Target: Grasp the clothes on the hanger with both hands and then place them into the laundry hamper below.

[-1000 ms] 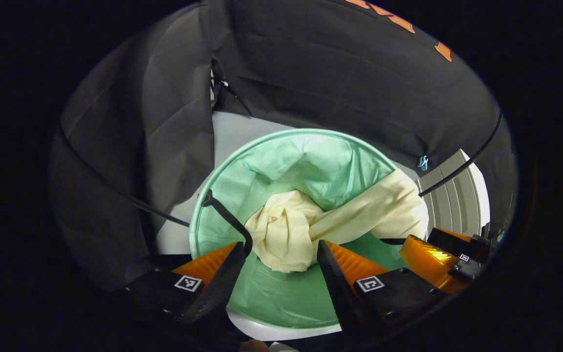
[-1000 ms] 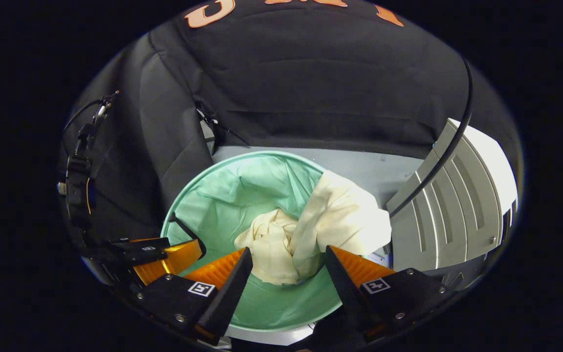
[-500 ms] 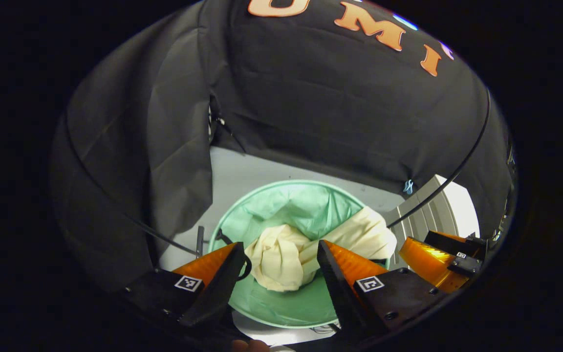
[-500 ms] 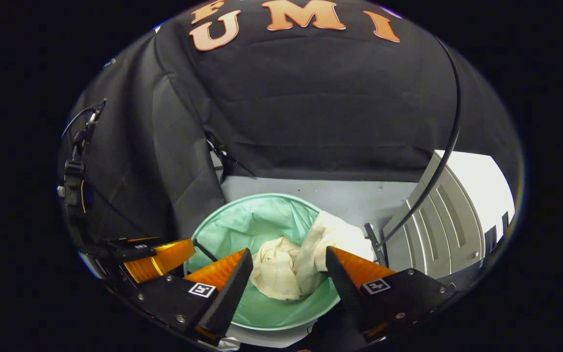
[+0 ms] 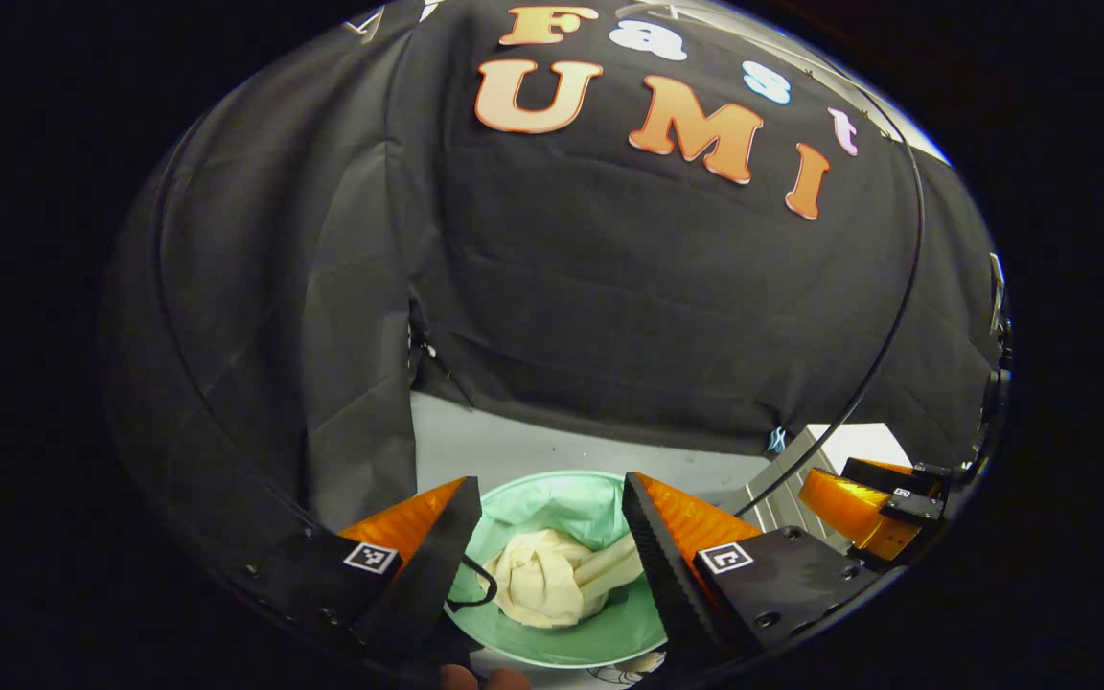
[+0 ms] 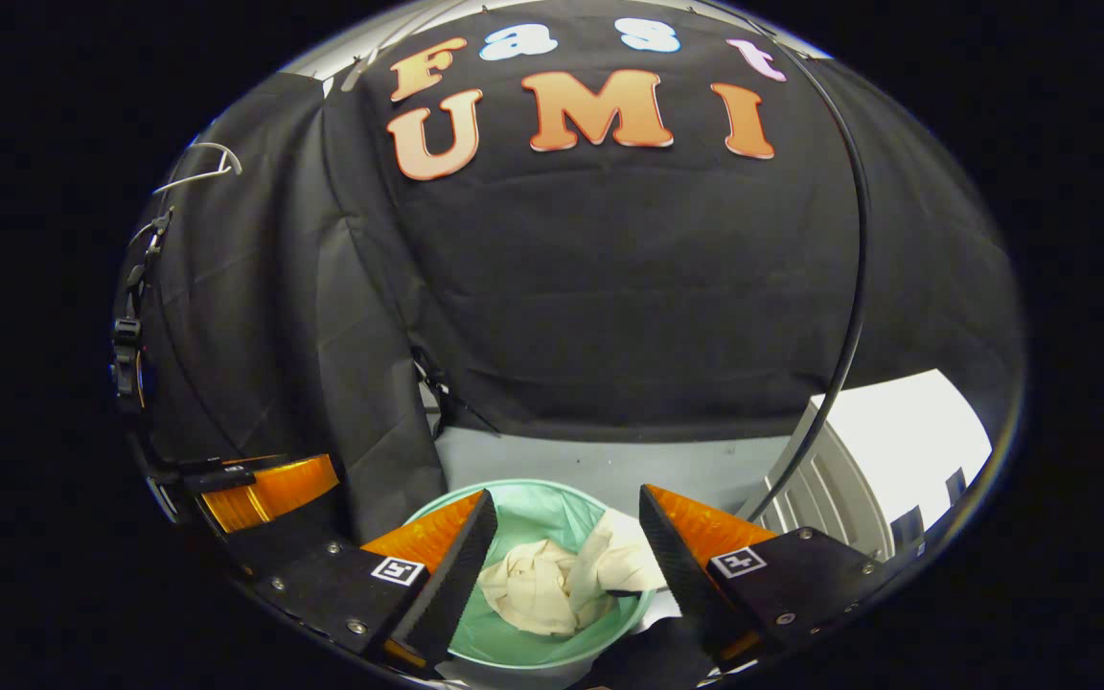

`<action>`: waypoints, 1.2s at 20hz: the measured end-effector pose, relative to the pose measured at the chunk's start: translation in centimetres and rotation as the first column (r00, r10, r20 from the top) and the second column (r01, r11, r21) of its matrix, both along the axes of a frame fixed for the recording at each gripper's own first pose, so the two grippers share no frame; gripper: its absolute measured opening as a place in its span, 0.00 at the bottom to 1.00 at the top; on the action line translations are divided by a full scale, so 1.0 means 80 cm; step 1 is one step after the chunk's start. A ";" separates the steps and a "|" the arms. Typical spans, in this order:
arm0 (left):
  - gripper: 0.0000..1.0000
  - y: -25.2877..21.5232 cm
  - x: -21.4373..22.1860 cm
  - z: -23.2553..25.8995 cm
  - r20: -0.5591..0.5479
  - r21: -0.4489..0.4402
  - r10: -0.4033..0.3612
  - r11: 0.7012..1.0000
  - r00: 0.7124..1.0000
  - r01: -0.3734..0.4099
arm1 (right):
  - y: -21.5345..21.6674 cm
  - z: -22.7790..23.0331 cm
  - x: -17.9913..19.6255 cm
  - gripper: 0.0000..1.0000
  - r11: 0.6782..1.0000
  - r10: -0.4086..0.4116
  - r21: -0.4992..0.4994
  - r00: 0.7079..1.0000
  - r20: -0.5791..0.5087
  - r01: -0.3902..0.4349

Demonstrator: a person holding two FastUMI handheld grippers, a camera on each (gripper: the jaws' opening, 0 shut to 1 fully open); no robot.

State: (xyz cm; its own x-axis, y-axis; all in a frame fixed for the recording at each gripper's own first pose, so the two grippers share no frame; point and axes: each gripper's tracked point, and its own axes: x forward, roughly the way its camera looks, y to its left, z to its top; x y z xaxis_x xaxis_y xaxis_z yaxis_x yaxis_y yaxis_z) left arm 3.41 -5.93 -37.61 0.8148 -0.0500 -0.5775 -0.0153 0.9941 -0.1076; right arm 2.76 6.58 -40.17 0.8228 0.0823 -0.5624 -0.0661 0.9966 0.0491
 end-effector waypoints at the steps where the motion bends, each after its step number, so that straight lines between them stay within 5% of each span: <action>1: 1.00 0.004 0.005 0.016 0.035 -0.003 0.001 1.000 0.999 -0.001 | 0.004 0.022 0.002 0.93 1.000 0.009 0.003 0.999 0.033 -0.010; 11: 0.98 0.053 0.013 0.202 0.320 0.069 0.022 0.997 0.947 -0.046 | -0.018 0.202 0.016 0.93 0.999 0.007 -0.053 0.955 0.296 0.009; 20: 0.94 0.107 0.003 0.336 0.516 0.109 0.062 0.985 0.855 -0.138 | -0.034 0.298 0.013 0.93 0.996 0.020 -0.090 0.906 0.422 0.020; 24: 0.93 0.127 -0.004 0.358 0.540 0.108 0.081 0.980 0.838 -0.164 | -0.035 0.309 0.018 1.00 0.997 0.015 -0.080 0.896 0.444 0.023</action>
State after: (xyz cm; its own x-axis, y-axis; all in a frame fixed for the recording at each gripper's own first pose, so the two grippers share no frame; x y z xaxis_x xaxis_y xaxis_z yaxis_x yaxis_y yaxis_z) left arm 3.07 4.22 -8.98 0.9916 0.1205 -0.0480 -0.1202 0.9927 0.0097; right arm 4.22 3.80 -15.41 0.9886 0.0485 -0.1428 -0.0583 0.9961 -0.0656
